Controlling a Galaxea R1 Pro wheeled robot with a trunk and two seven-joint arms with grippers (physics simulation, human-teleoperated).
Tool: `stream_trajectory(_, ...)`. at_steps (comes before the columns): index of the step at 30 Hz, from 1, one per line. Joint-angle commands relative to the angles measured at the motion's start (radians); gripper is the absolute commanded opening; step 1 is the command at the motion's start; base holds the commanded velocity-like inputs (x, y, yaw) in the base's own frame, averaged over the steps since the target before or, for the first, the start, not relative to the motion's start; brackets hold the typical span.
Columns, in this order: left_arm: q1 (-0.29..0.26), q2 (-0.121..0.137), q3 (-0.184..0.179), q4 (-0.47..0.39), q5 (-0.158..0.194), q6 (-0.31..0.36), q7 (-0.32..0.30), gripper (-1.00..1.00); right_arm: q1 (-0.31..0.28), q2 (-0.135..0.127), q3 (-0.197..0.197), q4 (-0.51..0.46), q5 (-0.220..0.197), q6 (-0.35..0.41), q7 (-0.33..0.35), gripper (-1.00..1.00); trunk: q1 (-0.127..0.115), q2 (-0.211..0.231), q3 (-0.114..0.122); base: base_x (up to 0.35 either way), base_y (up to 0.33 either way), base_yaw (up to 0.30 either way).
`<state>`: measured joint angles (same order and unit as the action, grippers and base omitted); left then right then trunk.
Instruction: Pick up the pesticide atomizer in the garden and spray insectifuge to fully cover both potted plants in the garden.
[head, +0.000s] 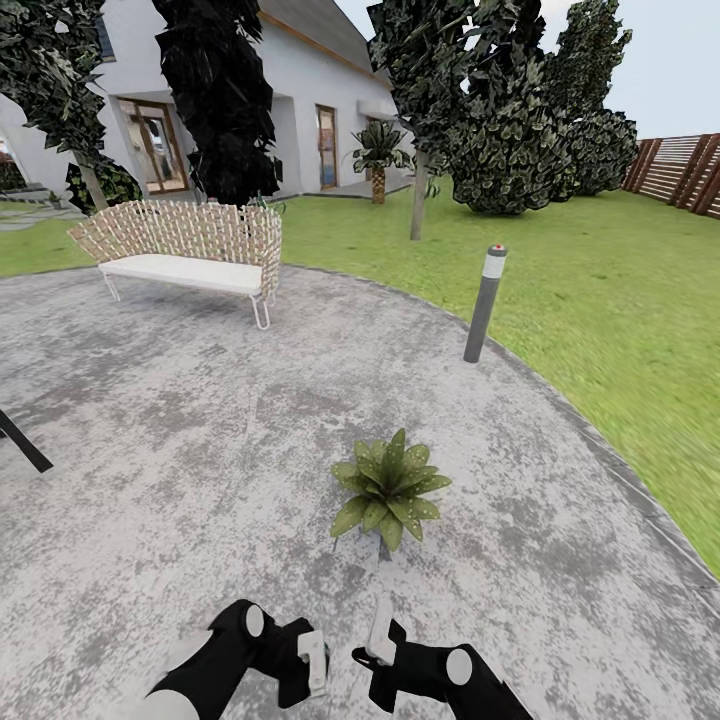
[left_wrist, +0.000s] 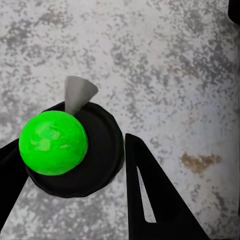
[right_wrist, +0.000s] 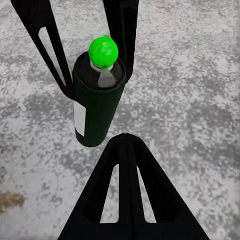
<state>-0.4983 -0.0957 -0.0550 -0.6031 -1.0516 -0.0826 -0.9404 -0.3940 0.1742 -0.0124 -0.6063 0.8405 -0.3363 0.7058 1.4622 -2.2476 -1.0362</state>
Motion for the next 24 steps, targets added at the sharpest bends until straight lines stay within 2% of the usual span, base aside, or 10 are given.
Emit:
stream_trajectory(1,0.0,-0.003,0.0,-0.001,-0.008,-0.008,-0.001,-1.0,0.0,0.0,-0.001,-0.002,0.008,-0.004,0.001,-1.0,0.0,0.0,-0.001,0.0,0.0,0.0)
stream_trajectory(5,0.0,-0.015,0.001,-0.001,-0.002,-0.008,0.0,-1.0,0.0,0.0,-0.001,-0.003,0.007,-0.004,0.001,-1.0,0.0,0.0,-0.001,0.0,0.0,0.0)
stream_trajectory(14,0.0,-0.02,0.002,0.001,0.001,-0.008,0.003,-1.0,0.0,0.0,-0.001,-0.003,0.006,-0.004,0.001,-1.0,0.0,0.0,-0.001,0.0,0.0,0.0)
stream_trajectory(24,-0.001,-0.035,0.001,0.043,0.001,-0.008,0.006,-1.0,0.0,0.0,-0.001,-0.003,0.006,-0.004,0.0,-1.0,0.0,0.0,-0.001,0.0,0.0,0.0)
